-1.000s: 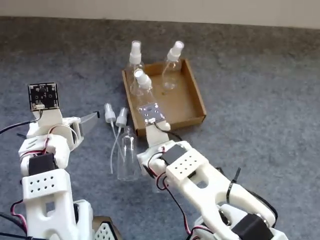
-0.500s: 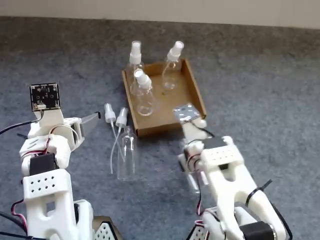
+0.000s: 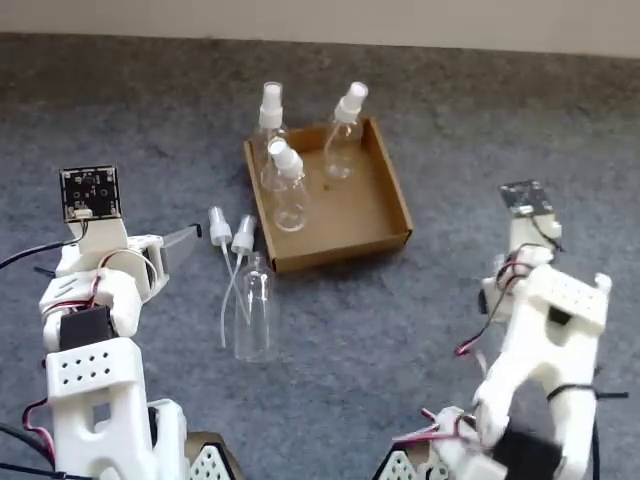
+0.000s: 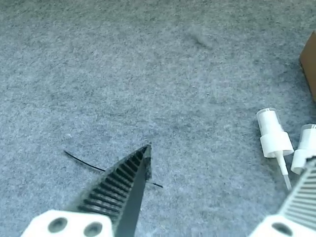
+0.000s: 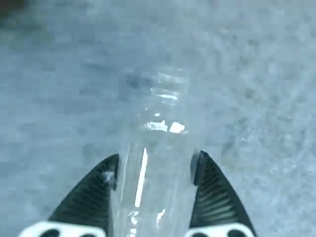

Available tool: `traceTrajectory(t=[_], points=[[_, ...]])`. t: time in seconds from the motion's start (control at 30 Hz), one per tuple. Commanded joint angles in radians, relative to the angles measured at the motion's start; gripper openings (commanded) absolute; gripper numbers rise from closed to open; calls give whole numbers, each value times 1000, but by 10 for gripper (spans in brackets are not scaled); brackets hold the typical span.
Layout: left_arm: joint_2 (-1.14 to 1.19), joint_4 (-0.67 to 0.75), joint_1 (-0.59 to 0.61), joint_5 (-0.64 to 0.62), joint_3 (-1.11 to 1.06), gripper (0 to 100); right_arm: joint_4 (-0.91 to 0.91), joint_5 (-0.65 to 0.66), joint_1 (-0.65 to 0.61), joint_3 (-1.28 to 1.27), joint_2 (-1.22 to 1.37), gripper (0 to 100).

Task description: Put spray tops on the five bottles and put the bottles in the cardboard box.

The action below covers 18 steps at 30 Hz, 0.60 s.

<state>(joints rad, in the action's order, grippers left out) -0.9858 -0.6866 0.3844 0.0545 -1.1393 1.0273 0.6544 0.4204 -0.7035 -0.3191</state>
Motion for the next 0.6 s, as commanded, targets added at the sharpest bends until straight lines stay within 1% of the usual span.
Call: traceTrajectory(t=[0.0, 0.07, 0.13, 0.2, 0.27, 0.37, 0.57], points=[[-5, -17, -54, -12, 16, 411, 4, 43, 71, 213, 234, 12], [-5, -34, -68, -12, 21, 411, 74, 44, 91, 321, 355, 42], [-5, -40, -68, -12, 24, 411, 116, 44, 101, 414, 435, 99], [-5, -40, -68, -12, 21, 411, 122, 44, 105, 490, 472, 153], [-5, -40, -68, -12, 19, 411, 124, 43, 105, 515, 479, 187], [-5, -40, -68, -12, 18, 411, 130, 38, 101, 516, 461, 213], [-5, -40, -68, -12, 18, 411, 237, 35, 74, 527, 440, 228]])
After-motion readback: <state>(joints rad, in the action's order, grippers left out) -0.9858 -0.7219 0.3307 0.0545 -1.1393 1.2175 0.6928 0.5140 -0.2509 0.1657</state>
